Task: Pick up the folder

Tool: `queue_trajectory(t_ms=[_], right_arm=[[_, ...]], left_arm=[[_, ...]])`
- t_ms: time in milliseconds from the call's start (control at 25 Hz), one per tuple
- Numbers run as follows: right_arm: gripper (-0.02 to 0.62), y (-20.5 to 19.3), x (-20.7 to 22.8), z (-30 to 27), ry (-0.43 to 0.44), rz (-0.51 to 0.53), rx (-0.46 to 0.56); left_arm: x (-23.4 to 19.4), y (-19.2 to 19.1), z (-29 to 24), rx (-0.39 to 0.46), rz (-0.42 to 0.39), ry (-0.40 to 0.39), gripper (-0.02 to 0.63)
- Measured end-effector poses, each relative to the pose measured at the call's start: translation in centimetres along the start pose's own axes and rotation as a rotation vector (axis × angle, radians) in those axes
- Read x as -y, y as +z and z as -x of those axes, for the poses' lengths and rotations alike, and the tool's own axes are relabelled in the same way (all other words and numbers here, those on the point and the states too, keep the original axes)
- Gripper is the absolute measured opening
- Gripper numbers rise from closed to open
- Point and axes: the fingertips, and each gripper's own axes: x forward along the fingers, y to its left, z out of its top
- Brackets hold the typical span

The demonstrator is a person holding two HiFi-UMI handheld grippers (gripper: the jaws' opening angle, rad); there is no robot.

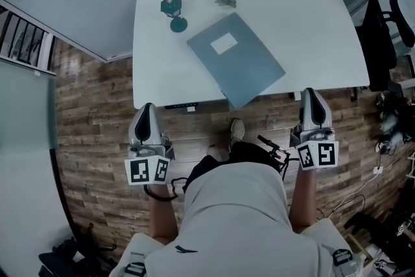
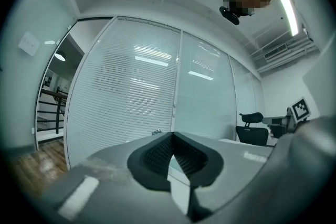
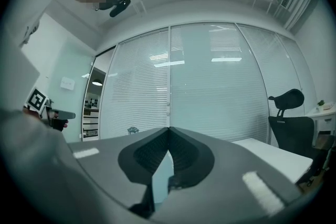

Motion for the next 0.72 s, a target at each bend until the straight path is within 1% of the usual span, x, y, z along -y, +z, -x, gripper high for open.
queue_trajectory(t_ms=[160, 320, 520, 720], right_arm=[[0.002, -0.2, 2.4, -4.0, 0.042, -0.006, 0.005], [0.002, -0.3, 4.3, -7.3, 0.081, -0.024, 0.009], [0.002, -1.0, 5.8, -10.5, 0.127, -0.035, -0.006], [0.002, -2.0, 6.3, -11.9, 0.12, -0.039, -0.027]], left_arm=[[0.5, 0.7, -3.1, 0.025, -0.005, 0.04, 0.006], [1.1, 0.9, -5.6, 0.037, 0.01, 0.081, 0.006], [1.8, 0.4, -8.0, 0.022, -0.004, 0.111, 0.006], [1.5, -1.2, -9.7, -0.022, 0.013, 0.103, 0.006]])
